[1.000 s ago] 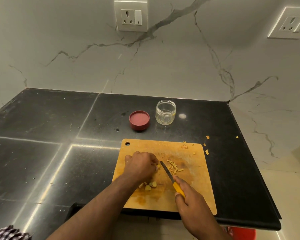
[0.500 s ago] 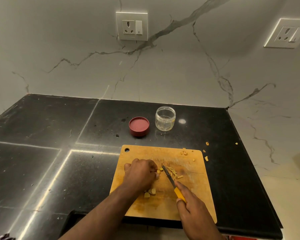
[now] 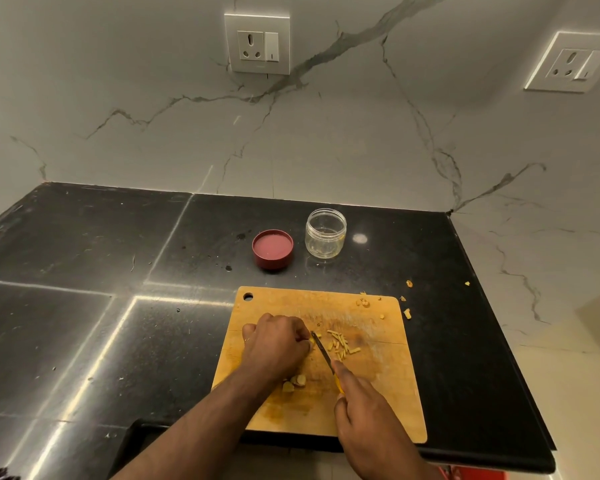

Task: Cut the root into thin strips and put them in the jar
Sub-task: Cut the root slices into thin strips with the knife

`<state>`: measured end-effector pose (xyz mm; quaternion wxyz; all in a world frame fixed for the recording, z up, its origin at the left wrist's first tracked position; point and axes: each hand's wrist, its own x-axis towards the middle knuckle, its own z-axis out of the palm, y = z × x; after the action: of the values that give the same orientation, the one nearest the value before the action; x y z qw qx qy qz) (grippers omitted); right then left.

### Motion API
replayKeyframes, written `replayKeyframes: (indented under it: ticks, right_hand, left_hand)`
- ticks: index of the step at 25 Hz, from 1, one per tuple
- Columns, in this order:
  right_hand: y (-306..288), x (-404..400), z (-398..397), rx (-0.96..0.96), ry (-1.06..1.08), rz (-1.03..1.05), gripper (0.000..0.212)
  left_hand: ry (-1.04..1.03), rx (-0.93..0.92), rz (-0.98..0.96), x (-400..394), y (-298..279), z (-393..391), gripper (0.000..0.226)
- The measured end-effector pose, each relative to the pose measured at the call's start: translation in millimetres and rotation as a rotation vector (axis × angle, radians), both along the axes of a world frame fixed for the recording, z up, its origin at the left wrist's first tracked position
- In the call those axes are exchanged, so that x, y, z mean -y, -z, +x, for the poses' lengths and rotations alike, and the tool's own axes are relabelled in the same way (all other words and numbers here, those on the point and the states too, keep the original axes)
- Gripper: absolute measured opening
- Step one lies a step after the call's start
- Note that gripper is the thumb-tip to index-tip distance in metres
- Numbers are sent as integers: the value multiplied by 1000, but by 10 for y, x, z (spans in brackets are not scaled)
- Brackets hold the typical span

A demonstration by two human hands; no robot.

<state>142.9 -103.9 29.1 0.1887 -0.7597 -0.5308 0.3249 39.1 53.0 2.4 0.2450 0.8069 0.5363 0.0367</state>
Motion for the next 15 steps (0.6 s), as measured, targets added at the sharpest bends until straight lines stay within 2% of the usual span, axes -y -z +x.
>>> replayKeyframes:
  ticks: [11,15]
  right_hand:
    - [24,17,-5,30,-75,-21,56]
    - [21,137,53,26,-56,-53,57]
  left_hand:
    - [-42,-41,21,46,-35,58,16]
    - [-56,-13,-33,33,-21,28,14]
